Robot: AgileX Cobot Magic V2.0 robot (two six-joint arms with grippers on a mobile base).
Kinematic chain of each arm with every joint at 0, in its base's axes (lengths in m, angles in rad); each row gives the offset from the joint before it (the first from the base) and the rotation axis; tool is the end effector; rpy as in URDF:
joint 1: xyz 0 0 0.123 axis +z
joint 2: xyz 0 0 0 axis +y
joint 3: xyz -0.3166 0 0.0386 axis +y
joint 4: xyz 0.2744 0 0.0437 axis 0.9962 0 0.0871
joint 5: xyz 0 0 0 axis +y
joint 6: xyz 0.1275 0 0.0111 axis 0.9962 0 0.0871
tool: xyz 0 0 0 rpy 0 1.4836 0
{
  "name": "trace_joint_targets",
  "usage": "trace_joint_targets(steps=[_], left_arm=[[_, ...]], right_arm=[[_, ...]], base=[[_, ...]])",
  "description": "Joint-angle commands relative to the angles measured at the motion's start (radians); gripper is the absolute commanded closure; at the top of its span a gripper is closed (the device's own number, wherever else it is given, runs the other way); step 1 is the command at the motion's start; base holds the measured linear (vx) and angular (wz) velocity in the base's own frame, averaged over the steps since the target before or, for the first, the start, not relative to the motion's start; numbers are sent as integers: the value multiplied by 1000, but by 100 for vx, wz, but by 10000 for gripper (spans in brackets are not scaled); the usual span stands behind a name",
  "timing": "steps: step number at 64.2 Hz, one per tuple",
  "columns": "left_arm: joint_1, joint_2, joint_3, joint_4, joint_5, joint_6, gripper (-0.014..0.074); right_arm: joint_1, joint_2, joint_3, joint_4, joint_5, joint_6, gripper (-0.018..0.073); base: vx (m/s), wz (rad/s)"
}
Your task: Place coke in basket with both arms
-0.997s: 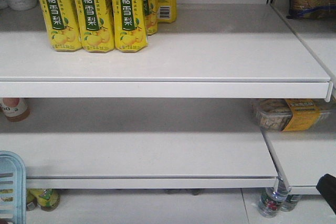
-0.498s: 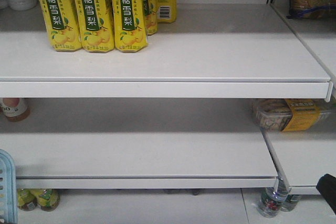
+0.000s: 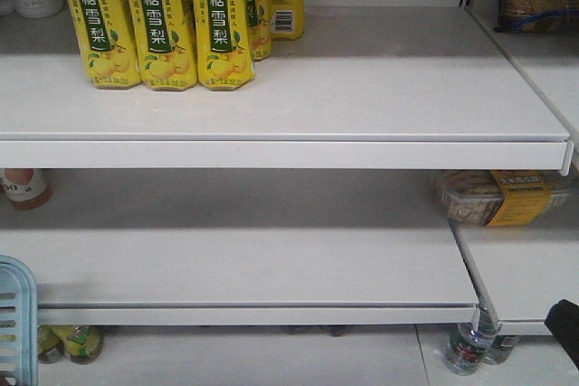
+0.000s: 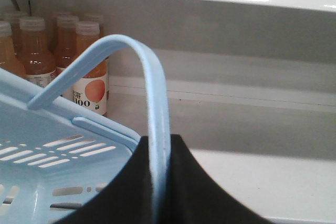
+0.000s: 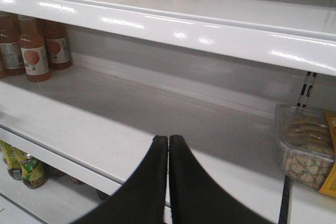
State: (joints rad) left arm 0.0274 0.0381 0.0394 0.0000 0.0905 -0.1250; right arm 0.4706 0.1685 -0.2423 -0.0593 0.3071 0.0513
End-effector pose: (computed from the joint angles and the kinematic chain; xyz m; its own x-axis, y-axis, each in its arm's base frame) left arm 0.0896 0.0025 0.1856 -0.0766 -0.1268 -0.9890 -0.0372 0.9915 -0.1243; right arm 0.0825 0.0394 0.2594 -0.1270 -0.0705 -0.9894 -0.4382 0.8988 -0.0078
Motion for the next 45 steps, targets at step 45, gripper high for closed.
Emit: trace_joint_targets(steps=[45], left_arm=[[2, 3, 2, 12, -159, 14, 603]], right_arm=[[0, 10, -27, -10, -73, -1, 568]], base=[[0, 0]])
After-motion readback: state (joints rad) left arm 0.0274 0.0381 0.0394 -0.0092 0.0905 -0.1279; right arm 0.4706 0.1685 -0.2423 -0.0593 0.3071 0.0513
